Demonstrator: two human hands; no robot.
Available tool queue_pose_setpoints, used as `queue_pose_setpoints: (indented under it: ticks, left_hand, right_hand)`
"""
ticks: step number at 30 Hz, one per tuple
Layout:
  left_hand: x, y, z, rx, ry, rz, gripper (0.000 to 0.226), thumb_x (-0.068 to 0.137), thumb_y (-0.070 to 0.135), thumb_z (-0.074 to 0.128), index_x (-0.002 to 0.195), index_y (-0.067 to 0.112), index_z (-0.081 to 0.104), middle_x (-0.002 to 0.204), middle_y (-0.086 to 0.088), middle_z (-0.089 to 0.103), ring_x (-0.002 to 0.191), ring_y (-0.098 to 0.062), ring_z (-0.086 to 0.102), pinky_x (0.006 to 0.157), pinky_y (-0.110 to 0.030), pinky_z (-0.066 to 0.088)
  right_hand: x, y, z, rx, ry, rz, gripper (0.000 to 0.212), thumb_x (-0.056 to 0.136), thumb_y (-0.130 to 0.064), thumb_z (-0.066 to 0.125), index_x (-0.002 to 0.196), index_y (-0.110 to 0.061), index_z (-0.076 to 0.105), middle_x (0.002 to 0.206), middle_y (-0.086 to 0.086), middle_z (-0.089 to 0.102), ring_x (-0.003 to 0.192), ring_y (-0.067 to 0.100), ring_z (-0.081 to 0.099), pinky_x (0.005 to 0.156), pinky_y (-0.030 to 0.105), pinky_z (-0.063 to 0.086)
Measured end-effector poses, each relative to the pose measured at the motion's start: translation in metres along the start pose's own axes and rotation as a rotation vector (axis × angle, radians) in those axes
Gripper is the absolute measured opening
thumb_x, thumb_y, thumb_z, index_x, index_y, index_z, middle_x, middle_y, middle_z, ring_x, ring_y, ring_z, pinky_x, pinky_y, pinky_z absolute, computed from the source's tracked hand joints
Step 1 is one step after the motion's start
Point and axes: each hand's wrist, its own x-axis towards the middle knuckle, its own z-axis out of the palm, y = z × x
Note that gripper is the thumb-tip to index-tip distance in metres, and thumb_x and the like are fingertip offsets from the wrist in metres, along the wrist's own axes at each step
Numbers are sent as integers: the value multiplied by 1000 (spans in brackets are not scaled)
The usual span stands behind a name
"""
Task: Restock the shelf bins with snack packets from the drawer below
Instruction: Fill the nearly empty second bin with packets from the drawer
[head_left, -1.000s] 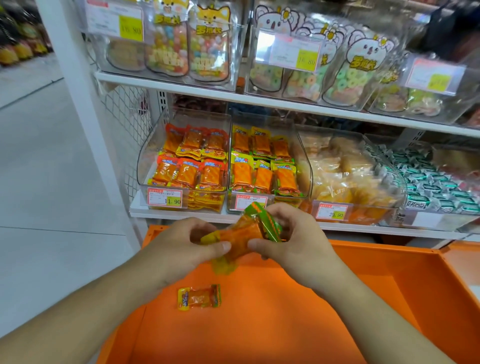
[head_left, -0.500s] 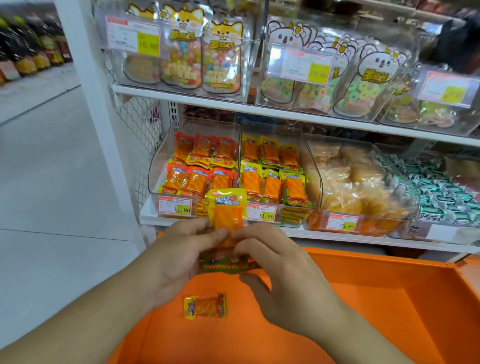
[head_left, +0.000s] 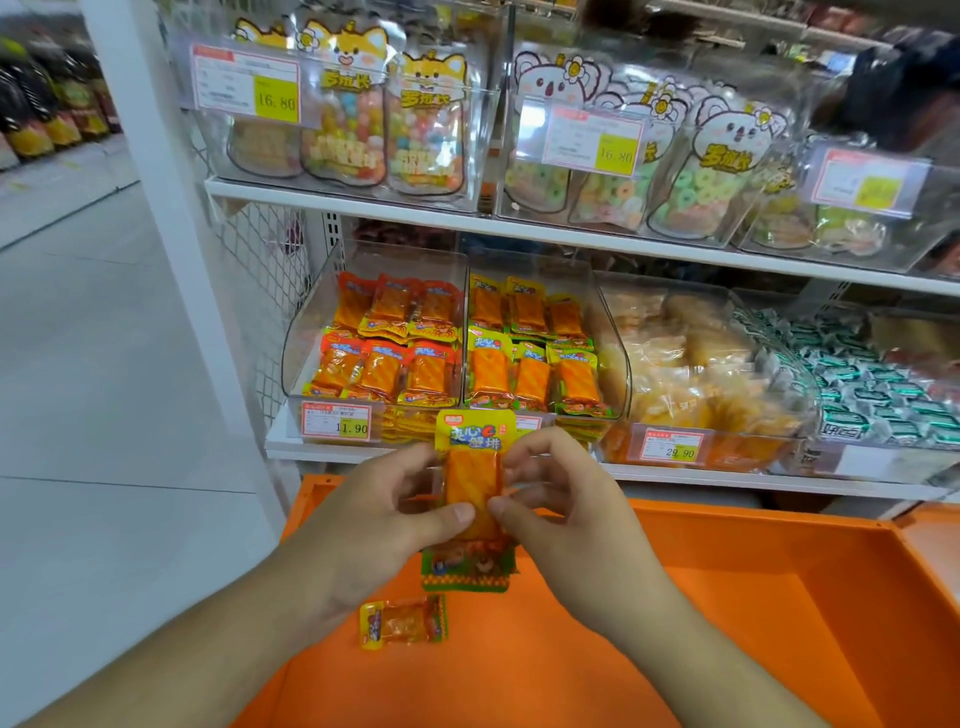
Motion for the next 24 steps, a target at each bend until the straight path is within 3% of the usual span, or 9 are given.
queue_pose_setpoints:
  ticks: [5,10,13,14,16,18,21,24]
  left_hand:
    - [6,6,10,54,83,5,33,92,25,76,107,53,72,108,11,78,101,-9,74,100,-44,57]
    - [31,29,22,108,124,36,18,94,27,74,103,42,72,94,27,76,91,8,70,86,-26,55]
    - [64,45,31,156,169,28,24,94,27,75,117,28,70,98,12,79,95,-8,74,92,-40,59]
    - [78,51,36,170,191,20,29,95,28,73,122,23,66,99,10,78,94,-11,74,89,-39,59]
    - [107,62,44,277,248,10,31,98,27,69,127,20,57,97,11,70,87,-8,68,73,-24,54]
    - [135,71,51,404,303,7,33,100,26,67,129,23,52,94,7,65,86,-14,67,66,-27,51]
    - [175,71,58,607,360,12,35,96,27,68,126,17,51,107,-7,68,97,-32,69,85,-44,58]
    - [200,67,64,717,392,-49,35,95,23,65,127,12,53,115,-9,65,104,-33,65,86,-40,55]
  right_hand:
    - [6,1,-4,-2,78,-4,33,87,-8,81,97,-34,63,90,-3,68,78,21,67,63,26,54]
    - [32,-1,-24,-56,94,-64,31,88,-12,80,102,-34,64,91,-6,69,80,19,69,73,34,59]
    - [51,-4,-47,-100,117,-114,27,92,-17,76,108,-35,64,97,-10,70,89,9,69,80,29,58]
    - [56,-3,-58,-185,141,-134,28,93,-19,75,112,-37,63,102,-14,69,95,5,67,83,24,56]
    - [66,2,-83,-460,197,-161,39,94,-22,73,126,-37,57,118,-22,61,108,-1,57,90,18,47]
    - [74,13,-103,-666,221,-131,53,92,-19,70,140,-30,50,128,-14,52,120,7,48,96,21,38]
    - [80,33,-115,-785,178,-107,61,84,-14,68,141,-28,50,134,-11,50,129,16,44,103,21,36]
    - [82,44,-116,-777,122,-96,68,80,-14,66,144,-31,50,144,-15,45,137,13,36,111,20,32]
